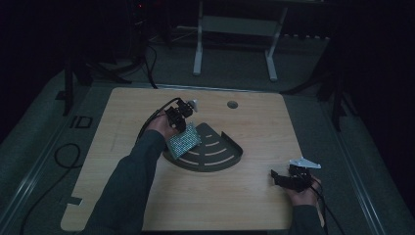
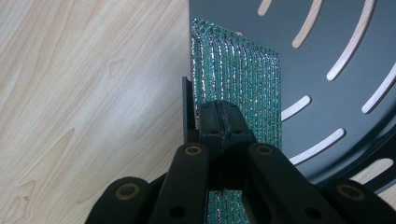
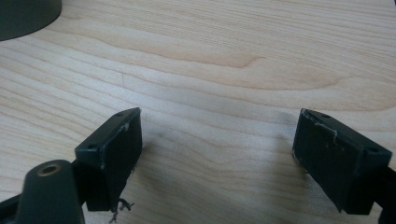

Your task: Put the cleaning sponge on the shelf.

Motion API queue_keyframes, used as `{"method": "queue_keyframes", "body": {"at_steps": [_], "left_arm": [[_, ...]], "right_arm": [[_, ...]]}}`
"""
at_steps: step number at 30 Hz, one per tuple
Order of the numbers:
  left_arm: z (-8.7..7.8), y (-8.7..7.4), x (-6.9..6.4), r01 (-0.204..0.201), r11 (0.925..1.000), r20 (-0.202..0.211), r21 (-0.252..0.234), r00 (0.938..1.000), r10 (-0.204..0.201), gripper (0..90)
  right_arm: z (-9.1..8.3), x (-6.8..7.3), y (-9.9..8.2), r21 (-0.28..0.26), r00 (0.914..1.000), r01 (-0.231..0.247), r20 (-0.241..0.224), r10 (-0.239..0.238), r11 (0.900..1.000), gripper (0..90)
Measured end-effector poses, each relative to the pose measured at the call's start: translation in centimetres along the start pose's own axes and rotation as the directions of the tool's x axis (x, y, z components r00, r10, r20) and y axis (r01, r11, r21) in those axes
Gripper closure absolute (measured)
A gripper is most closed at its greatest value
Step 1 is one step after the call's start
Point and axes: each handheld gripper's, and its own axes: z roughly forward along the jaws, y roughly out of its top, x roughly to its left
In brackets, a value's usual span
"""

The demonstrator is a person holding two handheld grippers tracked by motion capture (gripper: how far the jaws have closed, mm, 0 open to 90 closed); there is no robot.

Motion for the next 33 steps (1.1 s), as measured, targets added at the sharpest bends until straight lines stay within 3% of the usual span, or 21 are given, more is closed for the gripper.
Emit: {"method": "queue_keyframes", "body": {"at_steps": [17,33], "left_arm": [[0.45,-0.3,-0.21,-0.011,0.9988,-0.017,0.048,0.9998,0.012,89.8],[1.04,-0.32,0.06,0.008,0.9971,-0.042,0.075,0.9991,-0.005,88.7]], "right_arm": [[0.0,0.0,0.0,0.0,1.0,0.0,0.0,0.0,1.0,15.5],[0.01,-0.01,0.01,0.0,1.0,0.001,-0.001,-0.001,1.0,15.5]]}}
